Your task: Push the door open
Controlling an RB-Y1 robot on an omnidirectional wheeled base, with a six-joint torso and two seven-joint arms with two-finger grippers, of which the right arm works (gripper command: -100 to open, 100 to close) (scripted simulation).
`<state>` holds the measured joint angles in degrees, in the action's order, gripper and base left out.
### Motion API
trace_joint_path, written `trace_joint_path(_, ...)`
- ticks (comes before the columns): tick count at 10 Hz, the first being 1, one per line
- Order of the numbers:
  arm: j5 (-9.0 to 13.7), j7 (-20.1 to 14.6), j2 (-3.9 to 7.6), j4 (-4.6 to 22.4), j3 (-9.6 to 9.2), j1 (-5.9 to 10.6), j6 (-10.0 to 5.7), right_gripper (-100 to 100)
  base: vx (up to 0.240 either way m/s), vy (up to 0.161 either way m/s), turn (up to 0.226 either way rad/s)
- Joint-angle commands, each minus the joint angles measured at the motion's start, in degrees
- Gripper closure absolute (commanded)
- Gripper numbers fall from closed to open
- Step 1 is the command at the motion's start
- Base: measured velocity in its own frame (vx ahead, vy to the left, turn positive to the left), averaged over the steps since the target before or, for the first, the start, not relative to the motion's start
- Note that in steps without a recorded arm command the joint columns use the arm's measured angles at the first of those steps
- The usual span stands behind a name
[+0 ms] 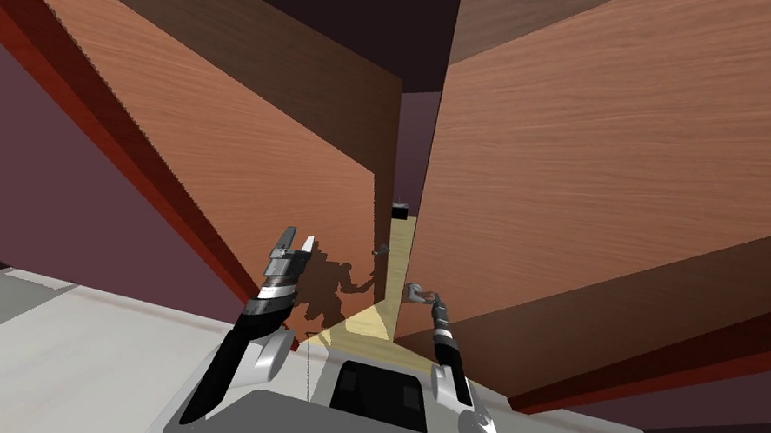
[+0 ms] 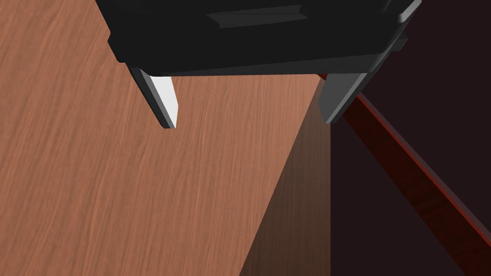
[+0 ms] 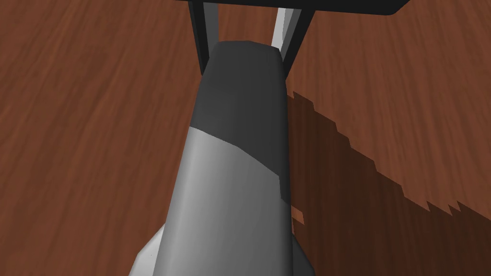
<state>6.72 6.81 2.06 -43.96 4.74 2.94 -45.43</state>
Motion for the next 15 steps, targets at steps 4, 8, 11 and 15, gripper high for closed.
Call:
trace_joint_path(4,1.2,1.1,0.80,1.6,2.70,1.42,-1.48,100,0.023,-0.012,0.052)
trace_joint_path(8,2.5,2.6,0.61,2.2,5.39,2.45,-2.11,100,0.023,-0.012,0.078)
trace_joint_path(11,2.8,3.1,0.01,3.3,5.52,2.94,-1.09,-100,-0.053,0.058,-0.013)
trace_joint_path(15,3.2,2.9,-1.65,3.3,5.19,3.04,0.12,-100,-0.200,0.204,-0.025)
